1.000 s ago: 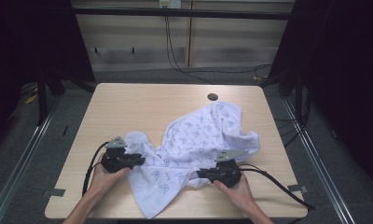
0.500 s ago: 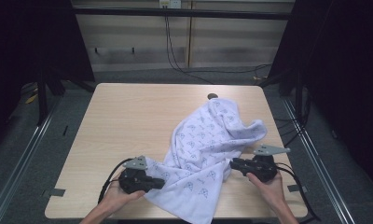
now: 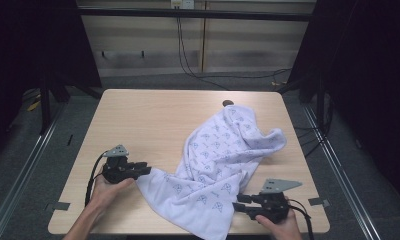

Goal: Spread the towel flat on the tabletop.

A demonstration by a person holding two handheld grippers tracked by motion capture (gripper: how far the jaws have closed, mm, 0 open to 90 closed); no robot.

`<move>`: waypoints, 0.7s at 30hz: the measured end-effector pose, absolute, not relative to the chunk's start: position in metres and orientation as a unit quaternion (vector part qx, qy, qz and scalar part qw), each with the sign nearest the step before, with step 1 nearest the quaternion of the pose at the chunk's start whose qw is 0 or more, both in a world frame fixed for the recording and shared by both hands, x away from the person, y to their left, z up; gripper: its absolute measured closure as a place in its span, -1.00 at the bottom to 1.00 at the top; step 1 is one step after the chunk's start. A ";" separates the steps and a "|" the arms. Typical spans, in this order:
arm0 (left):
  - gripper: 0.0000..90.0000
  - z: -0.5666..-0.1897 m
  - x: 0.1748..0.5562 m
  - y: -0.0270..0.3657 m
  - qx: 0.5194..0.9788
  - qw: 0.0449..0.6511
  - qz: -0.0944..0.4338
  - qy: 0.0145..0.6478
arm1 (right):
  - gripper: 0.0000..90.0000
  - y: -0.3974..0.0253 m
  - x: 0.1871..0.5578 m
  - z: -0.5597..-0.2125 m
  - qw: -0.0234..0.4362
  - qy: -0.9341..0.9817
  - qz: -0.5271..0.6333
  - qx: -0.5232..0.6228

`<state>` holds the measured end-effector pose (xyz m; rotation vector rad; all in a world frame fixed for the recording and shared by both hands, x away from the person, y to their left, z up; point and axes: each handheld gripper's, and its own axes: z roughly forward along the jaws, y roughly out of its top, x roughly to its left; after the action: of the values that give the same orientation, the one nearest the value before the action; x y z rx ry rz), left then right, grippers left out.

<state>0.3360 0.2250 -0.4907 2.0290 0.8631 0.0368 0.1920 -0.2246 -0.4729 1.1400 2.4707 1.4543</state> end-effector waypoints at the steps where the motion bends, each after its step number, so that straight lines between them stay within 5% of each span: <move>1: 0.43 -0.491 0.338 0.223 0.827 0.443 0.018 0.346 | 0.39 -0.218 0.196 -0.475 0.030 0.806 0.467 0.361; 12: 0.26 -0.499 0.330 0.198 0.865 0.402 -0.003 0.300 | 0.11 -0.210 0.223 -0.494 0.044 0.838 0.401 0.368; 18: 0.76 -0.497 0.315 0.190 0.886 0.382 0.003 0.264 | 0.12 -0.201 0.217 -0.497 0.086 0.863 0.365 0.338; 21: 0.92 -0.496 0.305 0.192 0.890 0.377 -0.010 0.255 | 0.42 -0.199 0.216 -0.496 0.104 0.869 0.350 0.334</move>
<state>0.3054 0.1917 -0.4960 2.2770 0.6518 -0.0244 0.2159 -0.1993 -0.4959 0.9849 2.5621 1.0314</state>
